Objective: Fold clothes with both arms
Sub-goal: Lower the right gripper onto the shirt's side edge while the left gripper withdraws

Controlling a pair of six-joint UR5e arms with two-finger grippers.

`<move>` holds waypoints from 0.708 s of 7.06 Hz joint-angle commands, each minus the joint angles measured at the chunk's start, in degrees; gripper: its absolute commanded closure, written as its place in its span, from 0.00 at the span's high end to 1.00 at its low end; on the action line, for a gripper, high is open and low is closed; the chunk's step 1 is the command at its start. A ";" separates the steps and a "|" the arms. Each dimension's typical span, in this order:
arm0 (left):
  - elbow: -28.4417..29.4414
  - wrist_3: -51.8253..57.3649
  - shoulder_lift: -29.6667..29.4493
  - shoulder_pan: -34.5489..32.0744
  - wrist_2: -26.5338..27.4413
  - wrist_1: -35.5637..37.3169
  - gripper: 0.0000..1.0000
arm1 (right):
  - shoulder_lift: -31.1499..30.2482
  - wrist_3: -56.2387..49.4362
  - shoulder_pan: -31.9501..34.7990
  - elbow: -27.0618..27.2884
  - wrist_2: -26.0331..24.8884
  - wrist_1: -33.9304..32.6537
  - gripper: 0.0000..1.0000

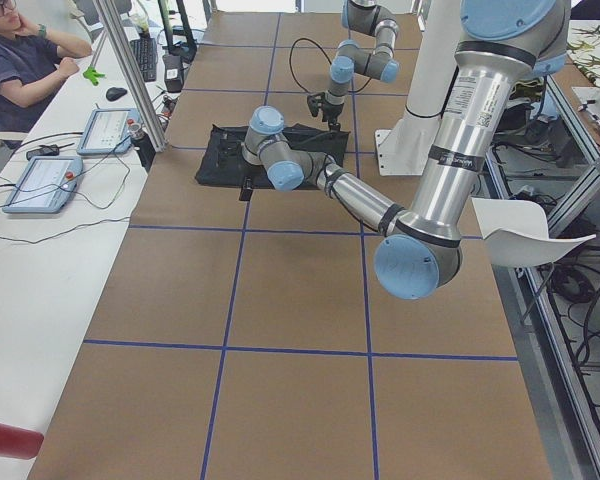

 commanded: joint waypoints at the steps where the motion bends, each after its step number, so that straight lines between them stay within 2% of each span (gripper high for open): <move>1: 0.10 -0.09 -0.07 0.18 0.09 0.00 1.00 | -0.04 -0.69 0.39 -0.81 0.43 -0.06 1.00; 5: -0.08 -0.17 -0.16 0.27 0.00 -0.09 1.00 | -0.66 -1.57 0.66 -2.21 0.52 0.20 0.98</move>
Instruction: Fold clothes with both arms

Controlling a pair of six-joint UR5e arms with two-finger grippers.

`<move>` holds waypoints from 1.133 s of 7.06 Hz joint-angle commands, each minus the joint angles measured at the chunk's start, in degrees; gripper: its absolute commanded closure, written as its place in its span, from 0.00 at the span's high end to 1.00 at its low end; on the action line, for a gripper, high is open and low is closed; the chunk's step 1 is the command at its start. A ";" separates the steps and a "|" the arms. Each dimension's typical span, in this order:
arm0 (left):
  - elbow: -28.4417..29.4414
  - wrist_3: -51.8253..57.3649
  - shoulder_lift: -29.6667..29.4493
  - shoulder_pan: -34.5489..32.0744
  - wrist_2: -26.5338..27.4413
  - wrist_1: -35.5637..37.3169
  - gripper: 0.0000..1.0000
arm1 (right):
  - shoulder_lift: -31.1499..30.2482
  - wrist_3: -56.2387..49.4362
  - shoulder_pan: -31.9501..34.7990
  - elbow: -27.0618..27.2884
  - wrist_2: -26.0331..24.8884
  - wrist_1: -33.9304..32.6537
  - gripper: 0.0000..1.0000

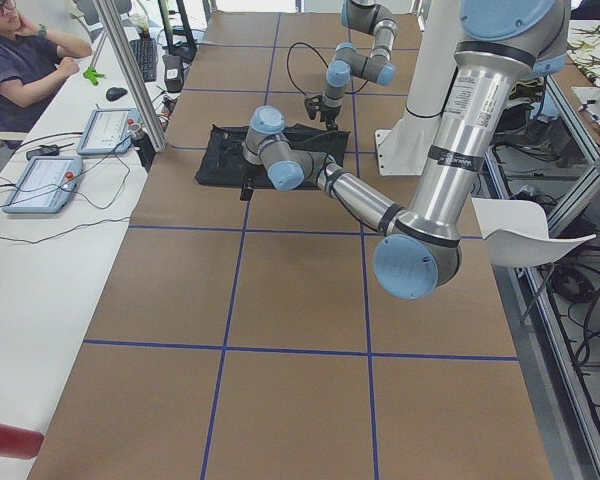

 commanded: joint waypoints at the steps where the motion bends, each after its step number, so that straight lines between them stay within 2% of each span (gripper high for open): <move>1: -0.06 -0.07 -0.01 0.02 0.00 -0.02 1.00 | -0.05 -0.09 0.10 -0.56 0.33 0.22 0.77; 2: 0.03 -0.07 -0.01 0.02 0.00 -0.02 1.00 | -0.05 -1.74 1.06 -0.30 1.38 0.14 0.65; 3: 0.03 -0.07 -0.01 0.02 0.00 -0.02 1.00 | -0.57 -3.24 1.76 -0.12 1.82 0.14 0.58; 7: 0.12 -0.41 -0.10 0.11 0.00 -0.02 1.00 | -6.46 -7.11 5.19 4.45 3.66 0.05 0.58; 8: 0.29 -0.50 -0.10 0.11 0.09 -0.11 1.00 | -6.55 -7.55 5.90 4.80 3.93 0.05 0.61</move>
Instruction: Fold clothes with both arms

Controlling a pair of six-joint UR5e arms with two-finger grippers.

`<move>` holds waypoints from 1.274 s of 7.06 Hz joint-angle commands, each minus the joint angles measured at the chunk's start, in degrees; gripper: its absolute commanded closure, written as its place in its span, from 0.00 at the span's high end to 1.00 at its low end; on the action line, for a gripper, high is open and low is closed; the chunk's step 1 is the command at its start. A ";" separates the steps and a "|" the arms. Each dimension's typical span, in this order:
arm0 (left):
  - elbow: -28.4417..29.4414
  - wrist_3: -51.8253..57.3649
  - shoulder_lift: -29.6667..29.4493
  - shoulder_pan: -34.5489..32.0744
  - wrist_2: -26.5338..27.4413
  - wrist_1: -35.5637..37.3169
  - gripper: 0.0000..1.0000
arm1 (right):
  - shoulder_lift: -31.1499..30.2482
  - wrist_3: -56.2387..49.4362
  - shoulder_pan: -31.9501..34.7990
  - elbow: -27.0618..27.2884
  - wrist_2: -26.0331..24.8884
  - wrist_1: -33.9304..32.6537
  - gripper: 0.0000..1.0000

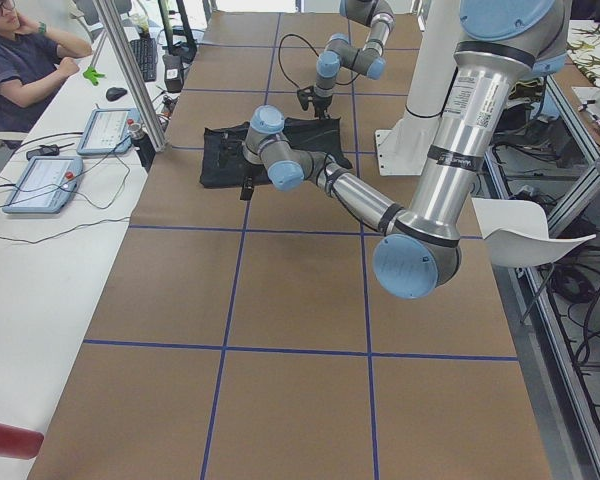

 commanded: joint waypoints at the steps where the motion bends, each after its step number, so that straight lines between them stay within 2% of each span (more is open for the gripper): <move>1: 0.33 -0.14 -0.01 0.09 0.07 -0.15 1.00 | -0.63 -1.22 1.76 1.46 1.35 0.00 0.65; 3: 0.33 -0.23 -0.01 0.09 0.07 -0.15 1.00 | -0.72 -2.10 2.98 1.38 1.53 -0.09 0.65; 7: -0.20 -0.23 -0.01 0.09 -0.02 -0.07 1.00 | -4.75 -5.00 5.36 1.55 1.62 0.26 0.65; 9: -0.03 -0.14 -0.01 0.09 -0.02 -0.07 1.00 | -3.72 -6.41 7.73 3.03 3.54 0.26 0.66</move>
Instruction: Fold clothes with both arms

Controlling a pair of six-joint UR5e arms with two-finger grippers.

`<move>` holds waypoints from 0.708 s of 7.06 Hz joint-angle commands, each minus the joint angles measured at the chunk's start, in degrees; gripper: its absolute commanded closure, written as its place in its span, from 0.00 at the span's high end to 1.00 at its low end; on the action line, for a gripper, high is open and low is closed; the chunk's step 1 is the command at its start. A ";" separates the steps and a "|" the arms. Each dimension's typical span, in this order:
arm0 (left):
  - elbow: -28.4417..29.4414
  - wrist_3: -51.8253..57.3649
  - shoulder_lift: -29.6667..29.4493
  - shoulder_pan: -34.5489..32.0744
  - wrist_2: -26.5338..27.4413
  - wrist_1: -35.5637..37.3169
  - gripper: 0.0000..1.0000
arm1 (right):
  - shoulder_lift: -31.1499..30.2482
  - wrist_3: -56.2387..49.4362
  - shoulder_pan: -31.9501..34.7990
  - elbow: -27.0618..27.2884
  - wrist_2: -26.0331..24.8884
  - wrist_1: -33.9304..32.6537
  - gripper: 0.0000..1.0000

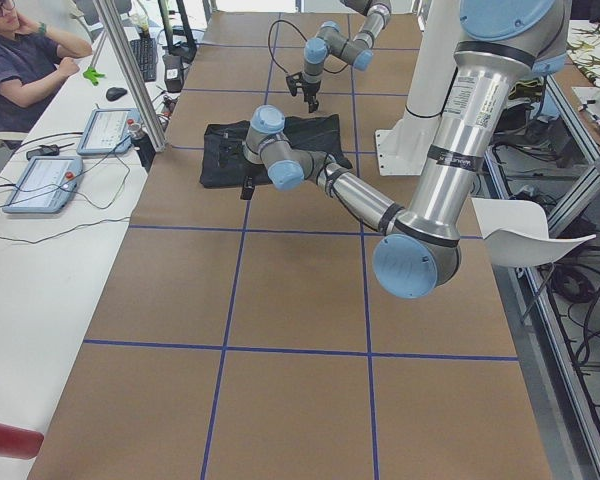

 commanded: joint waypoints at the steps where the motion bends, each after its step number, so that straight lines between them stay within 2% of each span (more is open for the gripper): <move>1: 0.11 0.07 0.00 0.00 -0.09 0.00 1.00 | 2.33 -0.37 0.96 1.26 2.06 -0.02 0.66; 3: 0.37 0.16 0.00 0.00 -0.09 0.00 1.00 | 2.70 0.33 -3.76 1.70 1.27 0.06 0.65; 5: 0.81 0.16 0.00 0.00 -0.09 -0.26 1.00 | 2.53 0.24 -5.27 1.70 1.62 -0.02 0.62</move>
